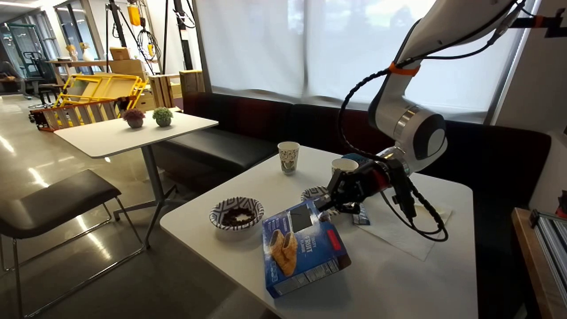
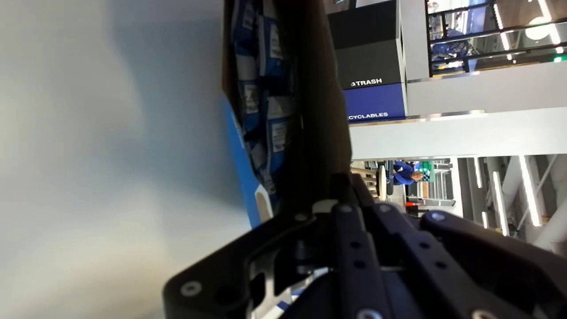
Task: Bring the box closer to the bowls
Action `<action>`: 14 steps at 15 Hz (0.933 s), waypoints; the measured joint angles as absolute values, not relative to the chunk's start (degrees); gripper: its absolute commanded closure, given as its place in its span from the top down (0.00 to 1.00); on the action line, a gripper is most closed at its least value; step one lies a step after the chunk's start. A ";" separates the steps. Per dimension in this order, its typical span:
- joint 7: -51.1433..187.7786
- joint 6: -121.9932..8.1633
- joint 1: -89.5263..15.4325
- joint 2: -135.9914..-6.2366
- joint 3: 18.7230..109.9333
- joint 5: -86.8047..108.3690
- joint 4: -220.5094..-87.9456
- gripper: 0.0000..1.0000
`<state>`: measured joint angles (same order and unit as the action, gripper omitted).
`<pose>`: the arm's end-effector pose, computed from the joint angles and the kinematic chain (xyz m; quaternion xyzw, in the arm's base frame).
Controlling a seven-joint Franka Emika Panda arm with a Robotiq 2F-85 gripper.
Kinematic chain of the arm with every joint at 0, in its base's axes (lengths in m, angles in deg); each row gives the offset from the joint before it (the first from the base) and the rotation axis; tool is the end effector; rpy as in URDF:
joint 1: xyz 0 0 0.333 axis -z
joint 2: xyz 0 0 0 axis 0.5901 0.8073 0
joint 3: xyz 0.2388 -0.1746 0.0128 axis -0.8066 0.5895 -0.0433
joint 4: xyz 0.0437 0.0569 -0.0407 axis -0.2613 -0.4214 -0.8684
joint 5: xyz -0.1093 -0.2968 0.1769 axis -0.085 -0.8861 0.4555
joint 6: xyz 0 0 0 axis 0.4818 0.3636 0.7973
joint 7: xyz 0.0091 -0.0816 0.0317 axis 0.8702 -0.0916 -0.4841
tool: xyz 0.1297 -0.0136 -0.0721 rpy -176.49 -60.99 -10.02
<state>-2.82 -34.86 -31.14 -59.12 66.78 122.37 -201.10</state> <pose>0.4397 0.0046 0.0948 -0.7641 0.3079 -0.1190 0.5543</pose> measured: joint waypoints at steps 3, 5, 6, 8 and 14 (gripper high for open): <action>-4.04 -35.97 -31.68 -57.77 67.25 122.37 -200.81 0.28; -4.94 -37.57 -32.27 -57.42 67.53 122.37 -200.77 0.40; -5.30 -38.40 -32.54 -57.37 67.60 122.37 -200.77 0.50; -6.13 -40.29 -33.20 -57.43 67.65 122.38 -200.77 0.63; -12.23 -51.02 -36.45 -62.13 67.76 122.38 -202.72 1.00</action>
